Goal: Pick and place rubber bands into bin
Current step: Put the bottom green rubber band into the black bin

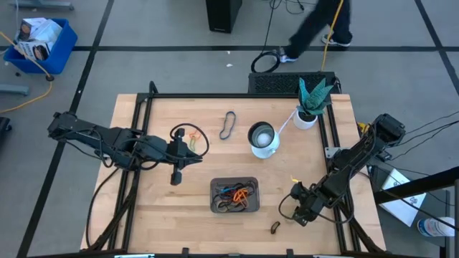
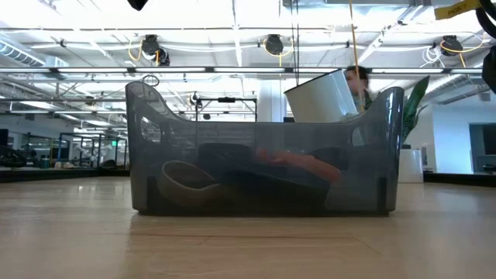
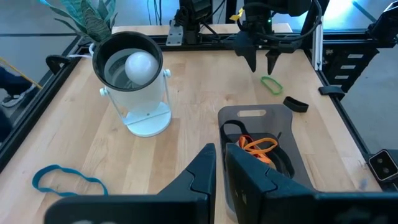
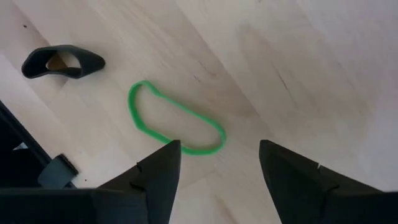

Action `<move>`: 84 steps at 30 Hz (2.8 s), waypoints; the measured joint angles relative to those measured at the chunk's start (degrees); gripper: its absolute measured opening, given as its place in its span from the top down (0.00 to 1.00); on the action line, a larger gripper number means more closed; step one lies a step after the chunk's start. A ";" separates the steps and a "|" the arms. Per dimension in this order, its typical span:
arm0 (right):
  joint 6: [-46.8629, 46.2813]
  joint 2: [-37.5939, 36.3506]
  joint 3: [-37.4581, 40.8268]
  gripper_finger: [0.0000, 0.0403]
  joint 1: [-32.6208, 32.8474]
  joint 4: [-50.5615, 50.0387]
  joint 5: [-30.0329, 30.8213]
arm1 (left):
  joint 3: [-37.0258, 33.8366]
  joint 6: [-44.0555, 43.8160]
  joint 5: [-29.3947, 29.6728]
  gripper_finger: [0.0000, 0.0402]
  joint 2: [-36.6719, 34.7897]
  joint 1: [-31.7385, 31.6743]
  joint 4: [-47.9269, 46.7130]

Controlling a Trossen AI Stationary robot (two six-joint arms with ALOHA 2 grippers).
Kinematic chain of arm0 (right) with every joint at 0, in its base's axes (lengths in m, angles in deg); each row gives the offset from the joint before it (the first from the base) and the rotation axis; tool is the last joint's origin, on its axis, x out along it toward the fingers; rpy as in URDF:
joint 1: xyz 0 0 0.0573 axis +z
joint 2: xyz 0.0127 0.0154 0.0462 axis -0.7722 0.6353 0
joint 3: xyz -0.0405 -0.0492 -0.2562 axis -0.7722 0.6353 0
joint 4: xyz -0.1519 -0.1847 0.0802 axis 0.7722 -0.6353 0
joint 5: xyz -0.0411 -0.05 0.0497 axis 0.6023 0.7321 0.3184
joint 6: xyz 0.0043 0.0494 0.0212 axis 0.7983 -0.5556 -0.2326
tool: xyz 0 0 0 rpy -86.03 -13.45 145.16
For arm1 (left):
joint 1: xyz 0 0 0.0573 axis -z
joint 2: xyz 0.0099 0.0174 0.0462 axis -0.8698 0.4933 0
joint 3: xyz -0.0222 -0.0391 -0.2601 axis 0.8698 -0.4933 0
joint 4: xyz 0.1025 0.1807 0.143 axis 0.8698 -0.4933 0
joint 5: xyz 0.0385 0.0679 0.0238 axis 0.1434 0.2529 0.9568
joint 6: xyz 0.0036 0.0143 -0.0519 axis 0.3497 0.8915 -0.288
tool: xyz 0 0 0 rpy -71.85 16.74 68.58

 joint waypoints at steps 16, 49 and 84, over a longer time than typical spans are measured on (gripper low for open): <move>0.12 7.05 -0.32 0.47 0.09 2.25 -1.29 | 0.00 0.00 0.06 0.90 0.01 0.00 -0.02; 0.53 9.45 -0.11 0.61 0.13 0.27 -0.01 | 0.00 -0.28 1.93 0.90 0.00 0.00 -0.02; 7.73 2.37 0.31 1.00 -0.28 3.52 4.62 | 0.00 -0.63 1.93 0.90 0.00 0.02 0.02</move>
